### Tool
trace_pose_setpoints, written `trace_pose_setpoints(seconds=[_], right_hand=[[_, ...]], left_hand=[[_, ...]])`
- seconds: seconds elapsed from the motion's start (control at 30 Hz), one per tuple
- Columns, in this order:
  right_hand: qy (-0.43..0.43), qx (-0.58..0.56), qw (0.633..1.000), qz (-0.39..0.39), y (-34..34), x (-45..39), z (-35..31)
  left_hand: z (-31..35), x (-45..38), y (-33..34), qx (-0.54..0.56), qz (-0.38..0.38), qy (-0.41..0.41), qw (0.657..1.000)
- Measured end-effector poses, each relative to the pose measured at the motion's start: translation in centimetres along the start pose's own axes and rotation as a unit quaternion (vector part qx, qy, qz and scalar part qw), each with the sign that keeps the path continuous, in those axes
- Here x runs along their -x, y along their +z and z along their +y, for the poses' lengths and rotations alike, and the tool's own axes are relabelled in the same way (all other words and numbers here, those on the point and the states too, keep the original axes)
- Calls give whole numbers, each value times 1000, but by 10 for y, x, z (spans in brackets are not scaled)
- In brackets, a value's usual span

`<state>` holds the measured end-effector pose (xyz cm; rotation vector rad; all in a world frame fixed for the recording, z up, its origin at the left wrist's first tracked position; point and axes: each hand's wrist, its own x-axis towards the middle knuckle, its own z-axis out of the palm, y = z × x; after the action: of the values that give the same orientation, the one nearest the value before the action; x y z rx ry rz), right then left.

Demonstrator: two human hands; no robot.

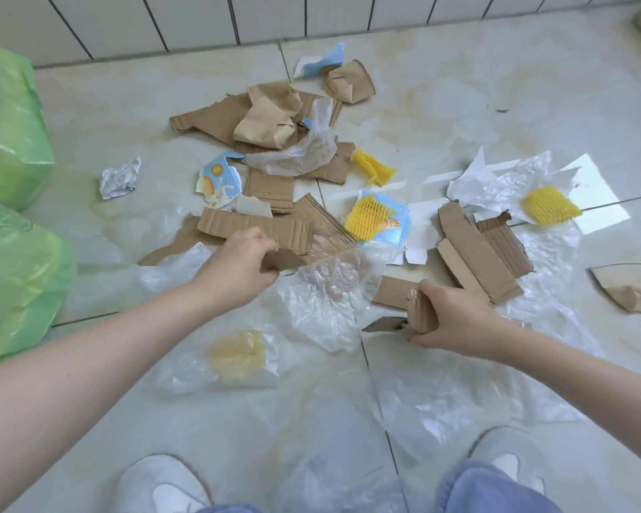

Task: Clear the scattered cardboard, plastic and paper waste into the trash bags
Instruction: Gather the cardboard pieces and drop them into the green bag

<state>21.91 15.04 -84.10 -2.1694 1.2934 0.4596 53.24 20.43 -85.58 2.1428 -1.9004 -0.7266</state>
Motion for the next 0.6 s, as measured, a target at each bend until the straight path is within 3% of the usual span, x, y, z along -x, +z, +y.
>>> trace_pose_setpoints(seconds=[0.1,0.33,0.47,0.6], right_hand=[[10,-50,999,10,-3,-4,-2],[-3,-17,999,35,-7,-19,5],[-19,26,999,-3,-7,-22,3],[-34,39,998,-27,1,-27,-2]], left_hand=[[-15,-12,-2,-32,1,-20,999],[-25,-42,4,-160,-79,8,984],[-27,-51,5,-199,-139,2,970],[-19,-48,2,-203,-122,-8,972]])
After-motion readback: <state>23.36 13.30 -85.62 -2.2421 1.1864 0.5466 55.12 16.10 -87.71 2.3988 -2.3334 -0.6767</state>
